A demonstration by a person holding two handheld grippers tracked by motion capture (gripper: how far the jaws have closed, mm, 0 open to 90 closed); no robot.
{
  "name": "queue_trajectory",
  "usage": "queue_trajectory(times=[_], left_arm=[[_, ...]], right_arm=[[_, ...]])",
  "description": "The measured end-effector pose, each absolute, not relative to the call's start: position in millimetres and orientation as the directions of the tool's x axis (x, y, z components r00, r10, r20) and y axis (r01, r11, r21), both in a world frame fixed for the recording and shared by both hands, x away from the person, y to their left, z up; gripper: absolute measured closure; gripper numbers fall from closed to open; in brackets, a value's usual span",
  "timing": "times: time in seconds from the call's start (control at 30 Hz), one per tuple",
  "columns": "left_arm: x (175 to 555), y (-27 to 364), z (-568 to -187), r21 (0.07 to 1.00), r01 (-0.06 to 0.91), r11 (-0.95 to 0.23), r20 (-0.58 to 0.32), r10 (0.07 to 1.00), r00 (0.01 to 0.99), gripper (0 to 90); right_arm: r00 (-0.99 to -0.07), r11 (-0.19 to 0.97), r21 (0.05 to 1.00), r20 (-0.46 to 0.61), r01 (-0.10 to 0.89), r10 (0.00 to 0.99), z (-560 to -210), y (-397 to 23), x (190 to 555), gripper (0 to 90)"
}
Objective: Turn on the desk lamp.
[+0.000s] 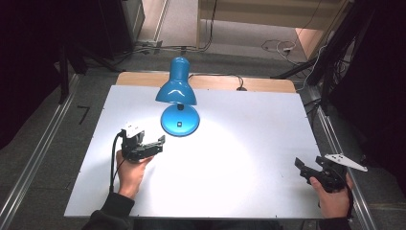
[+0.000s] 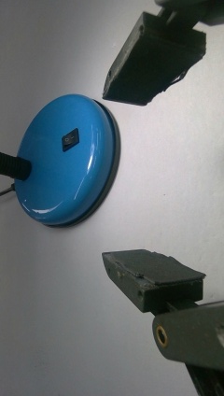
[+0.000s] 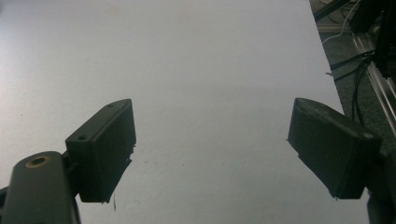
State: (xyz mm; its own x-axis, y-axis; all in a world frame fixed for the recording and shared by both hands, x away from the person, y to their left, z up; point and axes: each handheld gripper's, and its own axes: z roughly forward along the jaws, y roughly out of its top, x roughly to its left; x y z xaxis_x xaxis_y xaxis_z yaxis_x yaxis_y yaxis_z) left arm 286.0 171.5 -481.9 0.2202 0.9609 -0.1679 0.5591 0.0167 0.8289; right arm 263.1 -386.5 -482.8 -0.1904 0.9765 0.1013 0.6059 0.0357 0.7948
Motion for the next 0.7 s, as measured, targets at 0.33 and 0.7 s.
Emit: queue_trajectory(times=[0.33, 0.7], left_arm=[[278.9, 175.3, -483.5, 0.828, 0.56, 0.01, -0.159, 0.963, 0.217, 19.2], [271.2, 180.9, -483.3, 0.83, 0.557, 0.013, -0.157, 0.965, 0.211, 18.5]], right_arm=[[-0.19, 0.033, 0.796, 0.104, 0.605, 0.976, -482.6, -386.6, 263.0, 13.6], [-0.188, 0.03, 0.795, 0.106, 0.606, 0.976, -482.7, -386.8, 262.9, 13.6]])
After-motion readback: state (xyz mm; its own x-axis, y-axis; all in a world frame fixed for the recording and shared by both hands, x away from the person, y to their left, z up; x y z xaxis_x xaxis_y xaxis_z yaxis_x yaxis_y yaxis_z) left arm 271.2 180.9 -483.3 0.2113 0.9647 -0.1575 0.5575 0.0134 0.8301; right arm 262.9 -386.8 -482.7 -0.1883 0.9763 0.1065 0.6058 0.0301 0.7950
